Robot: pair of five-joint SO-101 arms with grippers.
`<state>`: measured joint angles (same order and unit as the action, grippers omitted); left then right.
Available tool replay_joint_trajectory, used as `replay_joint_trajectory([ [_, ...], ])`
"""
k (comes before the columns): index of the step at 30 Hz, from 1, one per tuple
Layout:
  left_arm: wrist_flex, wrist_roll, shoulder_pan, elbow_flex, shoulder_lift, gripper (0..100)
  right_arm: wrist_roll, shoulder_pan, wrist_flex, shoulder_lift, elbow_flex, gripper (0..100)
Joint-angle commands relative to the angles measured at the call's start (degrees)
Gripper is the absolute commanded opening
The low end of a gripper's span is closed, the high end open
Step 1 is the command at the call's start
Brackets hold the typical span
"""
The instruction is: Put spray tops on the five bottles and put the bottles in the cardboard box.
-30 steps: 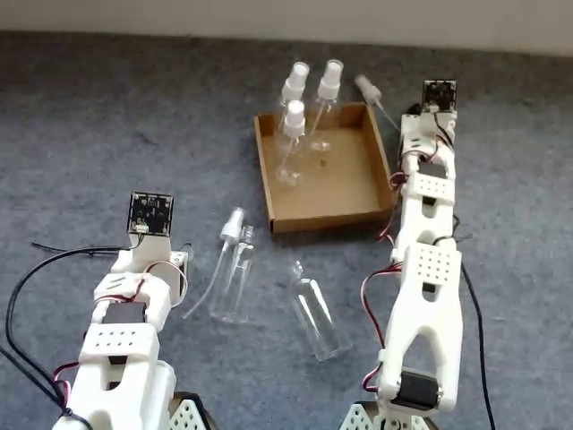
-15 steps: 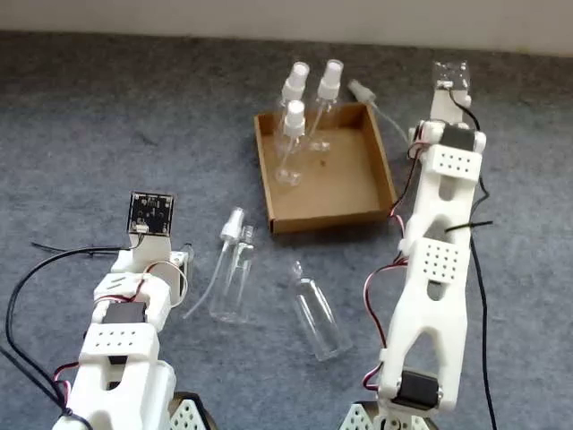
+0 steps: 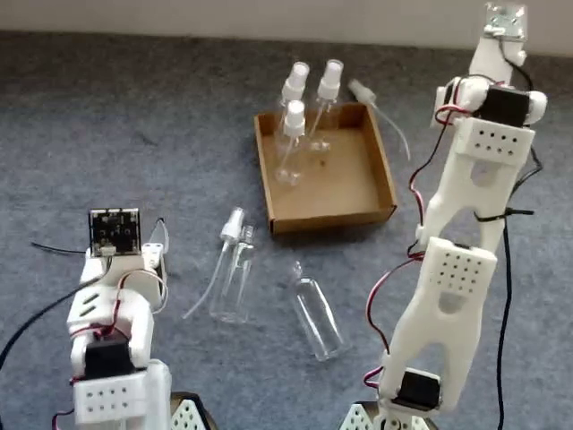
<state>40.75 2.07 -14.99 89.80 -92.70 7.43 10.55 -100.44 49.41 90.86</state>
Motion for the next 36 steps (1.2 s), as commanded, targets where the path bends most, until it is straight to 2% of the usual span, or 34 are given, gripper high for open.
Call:
replay_joint_trajectory([
  [1,14.5,-0.4,-0.6,-2.9,-11.5,18,-0.5,0.7,-1.0,-16.1,-18.2,0.4],
  [4,11.9,-0.4,-0.6,-3.2,-6.4,18,-0.5,-1.1,-0.8,-30.6,-40.0,0.4],
  [9,9.4,-0.4,2.5,1.7,-9.1,18,-0.4,-6.2,1.1,-53.5,-73.4,0.4],
  [14,10.1,-0.5,8.5,7.3,-12.4,18,-0.4,-11.2,15.2,-73.5,-107.9,0.4],
  [18,13.1,-0.5,8.7,7.3,-12.0,18,-0.5,-12.3,26.6,-90.0,-132.4,0.4],
  [21,17.9,-0.5,8.7,7.3,-12.0,18,-0.5,-12.3,31.0,-101.9,-147.1,0.4],
  [25,26.4,-0.5,8.7,7.3,-12.0,18,0.2,-11.8,31.8,-116.5,-159.1,0.4],
  [29,37.4,-0.6,8.8,7.3,-12.0,18,6.1,-11.6,32.3,-129.5,-162.9,0.4],
  [36,36.8,-0.7,8.8,7.3,-12.0,18,6.3,-9.3,32.5,-150.0,-174.9,0.4],
])
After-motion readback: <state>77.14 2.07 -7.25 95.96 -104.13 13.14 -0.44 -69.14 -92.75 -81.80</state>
